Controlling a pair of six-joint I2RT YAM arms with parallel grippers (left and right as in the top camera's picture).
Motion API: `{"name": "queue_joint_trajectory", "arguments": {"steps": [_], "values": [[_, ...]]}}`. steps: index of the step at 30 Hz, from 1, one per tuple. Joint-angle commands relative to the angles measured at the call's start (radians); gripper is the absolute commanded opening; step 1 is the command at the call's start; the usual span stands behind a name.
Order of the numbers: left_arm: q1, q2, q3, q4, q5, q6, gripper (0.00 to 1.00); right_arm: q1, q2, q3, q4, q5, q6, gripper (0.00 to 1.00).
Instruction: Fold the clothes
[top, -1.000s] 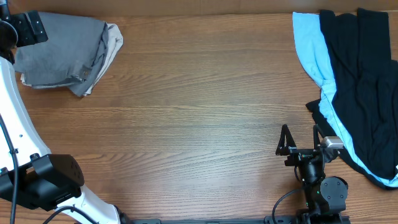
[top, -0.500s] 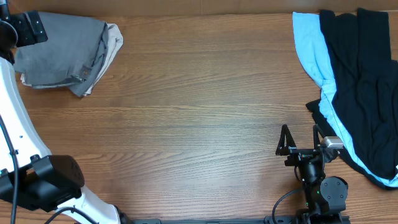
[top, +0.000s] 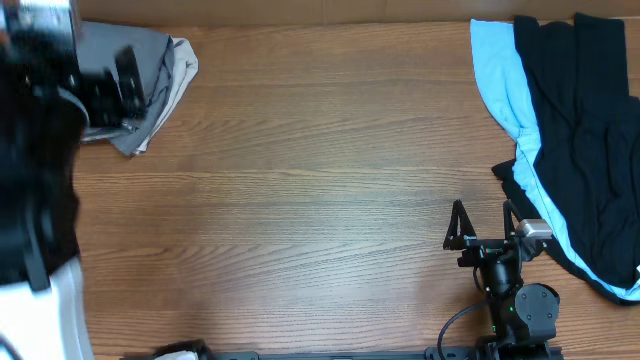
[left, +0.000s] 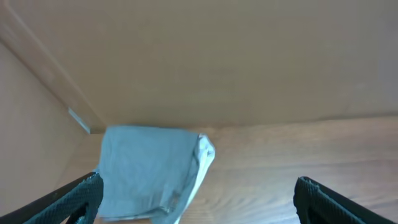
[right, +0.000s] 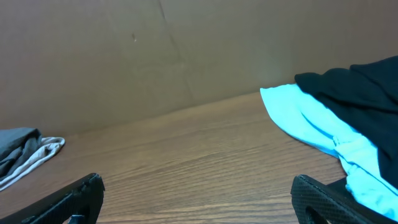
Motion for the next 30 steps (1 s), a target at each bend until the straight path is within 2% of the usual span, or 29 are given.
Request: {"name": "queue_joint_trajectory", "arguments": {"steps": [1,6,7,13,17,26,30], "values": [[-0.015,-0.144,-0.243,0.093,0.006,-0.031,1.00,-0.007,-0.012,-0.010,0.003,0.006,-0.003,1.00],[-0.018,-0.360,-0.618,0.347,0.067,-0.105,1.00,-0.007,-0.012,-0.010,0.003,0.006,-0.003,1.00],[-0.020,-0.434,-0.746,0.437,0.093,-0.117,1.00,-0.007,-0.012,-0.010,0.003,0.006,-0.003,1.00],[-0.104,-0.722,-1.212,0.778,0.108,-0.116,1.00,-0.007,-0.012,-0.010,0.003,0.006,-0.003,1.00],[-0.142,-0.895,-1.458,0.955,0.086,-0.116,1.00,-0.007,-0.012,-0.010,0.003,0.006,-0.003,1.00],[-0.141,-1.181,-1.741,0.993,0.059,-0.115,1.00,-0.007,-0.012,-0.010,0.003,0.006,-0.003,1.00],[-0.142,-1.220,-1.755,0.874,0.043,-0.115,1.00,-0.007,-0.012,-0.010,0.003,0.006,-0.003,1.00]]}}
